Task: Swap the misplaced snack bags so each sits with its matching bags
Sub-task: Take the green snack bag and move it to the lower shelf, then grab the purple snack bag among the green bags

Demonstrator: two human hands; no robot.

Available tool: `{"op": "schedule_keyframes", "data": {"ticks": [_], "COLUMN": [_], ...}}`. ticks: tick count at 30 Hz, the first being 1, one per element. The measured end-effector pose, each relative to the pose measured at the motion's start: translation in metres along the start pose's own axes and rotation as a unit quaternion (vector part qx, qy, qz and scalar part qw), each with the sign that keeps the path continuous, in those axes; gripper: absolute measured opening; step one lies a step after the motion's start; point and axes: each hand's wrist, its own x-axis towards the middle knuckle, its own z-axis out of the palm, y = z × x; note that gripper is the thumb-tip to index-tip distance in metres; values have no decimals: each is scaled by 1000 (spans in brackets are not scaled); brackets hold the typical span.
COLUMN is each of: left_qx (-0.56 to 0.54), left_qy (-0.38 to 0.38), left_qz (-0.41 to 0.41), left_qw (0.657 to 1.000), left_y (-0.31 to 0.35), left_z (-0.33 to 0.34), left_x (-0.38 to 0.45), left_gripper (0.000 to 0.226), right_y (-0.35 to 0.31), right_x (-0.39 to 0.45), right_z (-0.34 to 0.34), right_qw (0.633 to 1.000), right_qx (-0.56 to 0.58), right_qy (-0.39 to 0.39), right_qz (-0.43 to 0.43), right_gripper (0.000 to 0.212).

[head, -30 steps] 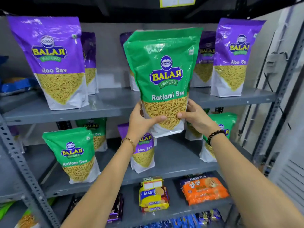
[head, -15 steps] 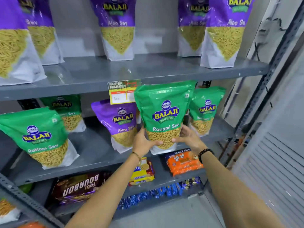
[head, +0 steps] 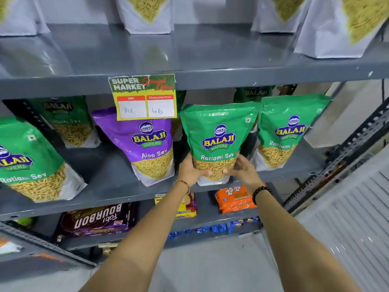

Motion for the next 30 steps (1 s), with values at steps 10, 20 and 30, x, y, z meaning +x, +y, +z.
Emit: {"op": "schedule_keyframes", "data": {"ticks": [10,20,30], "left_qx": [19,-101,-93], "left_qy": [-9,129,288], "left_qz": [7,-68,-70], "left_qw": [1000,984,951], "left_y": [2,-53,-63], "left_z": [-4,-29,-100], "left_x": [18,-51,-64], "left_gripper": [85,71,46], "right_y": [3,30,17], "right_x": [22,-16,2], "right_z": [7,88,174], "right_qw": [1000,966,994], "right_qx": [5,130,58], "right_qy": [-3,219,45], "right_qz": [-5,54,84], "right_gripper": [68,51,75]}}
